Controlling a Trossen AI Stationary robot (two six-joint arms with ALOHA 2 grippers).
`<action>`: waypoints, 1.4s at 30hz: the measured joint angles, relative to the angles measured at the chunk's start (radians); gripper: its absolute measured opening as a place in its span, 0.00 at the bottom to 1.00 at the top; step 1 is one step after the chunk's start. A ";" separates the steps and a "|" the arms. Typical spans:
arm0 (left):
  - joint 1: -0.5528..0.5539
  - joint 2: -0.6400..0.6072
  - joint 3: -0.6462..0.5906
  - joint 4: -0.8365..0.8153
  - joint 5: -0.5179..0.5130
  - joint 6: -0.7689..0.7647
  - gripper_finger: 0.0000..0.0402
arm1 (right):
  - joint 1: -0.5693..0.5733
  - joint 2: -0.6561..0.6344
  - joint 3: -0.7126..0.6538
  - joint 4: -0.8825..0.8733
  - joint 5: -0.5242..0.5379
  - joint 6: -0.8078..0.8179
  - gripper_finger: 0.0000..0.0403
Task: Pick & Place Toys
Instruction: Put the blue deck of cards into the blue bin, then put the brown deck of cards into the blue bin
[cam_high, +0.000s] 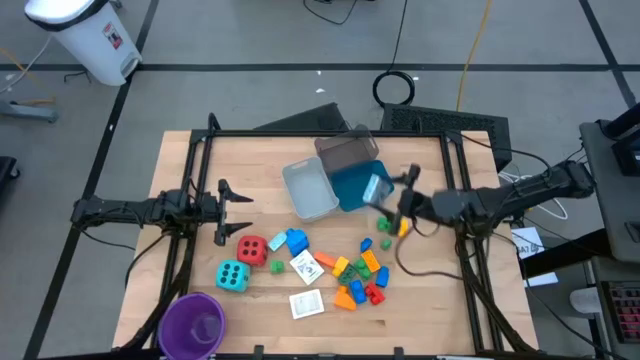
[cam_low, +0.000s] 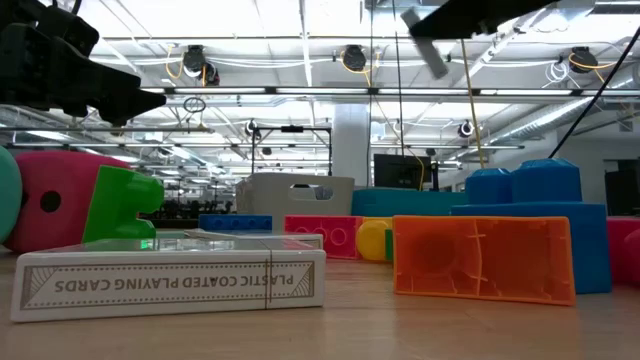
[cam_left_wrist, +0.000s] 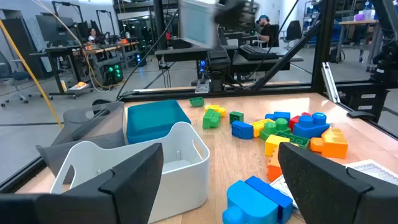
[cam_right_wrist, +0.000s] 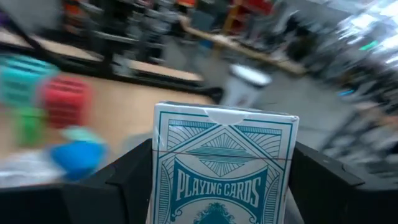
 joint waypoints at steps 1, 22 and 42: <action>0.000 0.000 0.000 0.000 0.000 0.000 0.81 | -0.037 0.012 0.000 0.010 -0.004 -0.052 0.68; 0.000 0.000 0.000 0.000 0.000 0.000 0.81 | -0.498 0.450 0.000 -0.050 -0.655 -0.123 0.68; 0.000 0.000 0.000 0.000 0.000 0.000 0.81 | -0.450 0.351 0.000 -0.098 -0.621 0.015 0.88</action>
